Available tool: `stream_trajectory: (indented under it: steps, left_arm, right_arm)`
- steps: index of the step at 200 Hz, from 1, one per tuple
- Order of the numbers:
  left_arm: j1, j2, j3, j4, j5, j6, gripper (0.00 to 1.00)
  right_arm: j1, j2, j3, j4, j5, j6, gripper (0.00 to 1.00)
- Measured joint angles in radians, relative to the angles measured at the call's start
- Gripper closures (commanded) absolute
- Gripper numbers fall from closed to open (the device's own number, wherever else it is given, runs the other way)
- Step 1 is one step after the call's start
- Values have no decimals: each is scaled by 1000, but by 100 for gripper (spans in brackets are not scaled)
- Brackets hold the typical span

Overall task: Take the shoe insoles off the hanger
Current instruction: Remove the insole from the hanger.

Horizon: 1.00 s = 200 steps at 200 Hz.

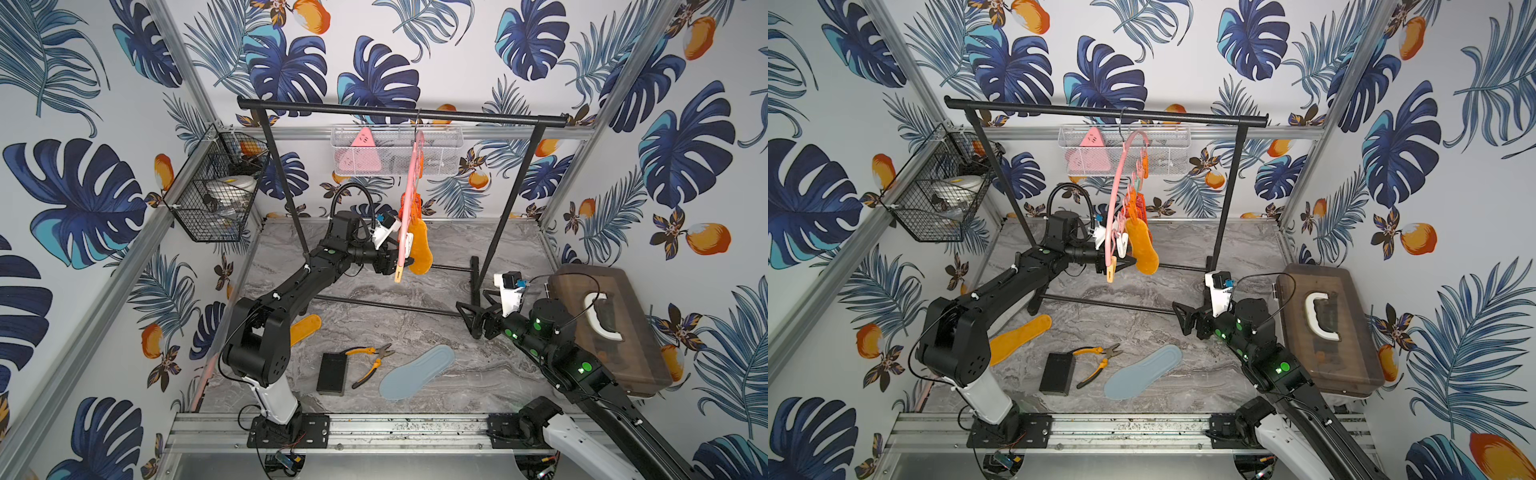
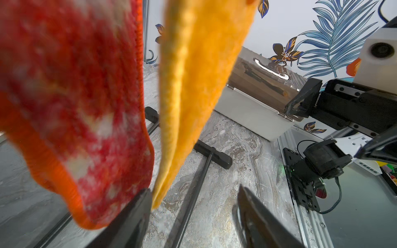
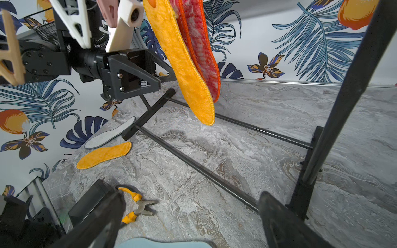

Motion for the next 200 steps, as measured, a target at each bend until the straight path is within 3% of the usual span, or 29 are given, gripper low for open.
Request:
stream_trajectory:
  steps: [52, 89, 107, 144, 200]
  left_arm:
    - [-15, 27, 12, 8, 0, 1, 34]
    - [-15, 30, 13, 7, -19, 28, 36]
    - [-15, 33, 15, 7, -18, 31, 45]
    - [-15, 34, 15, 6, 12, 34, 79]
    - [-15, -27, -35, -12, 50, 58, 99]
  right_arm:
    - [0, 17, -5, 6, -7, 23, 0]
    - [0, 35, -5, 23, -18, 44, 0]
    - [0, 42, -3, 31, -21, 45, 0]
    - [0, 53, -2, 35, -39, 46, 0]
    - [0, 98, 34, 33, -100, 0, 0]
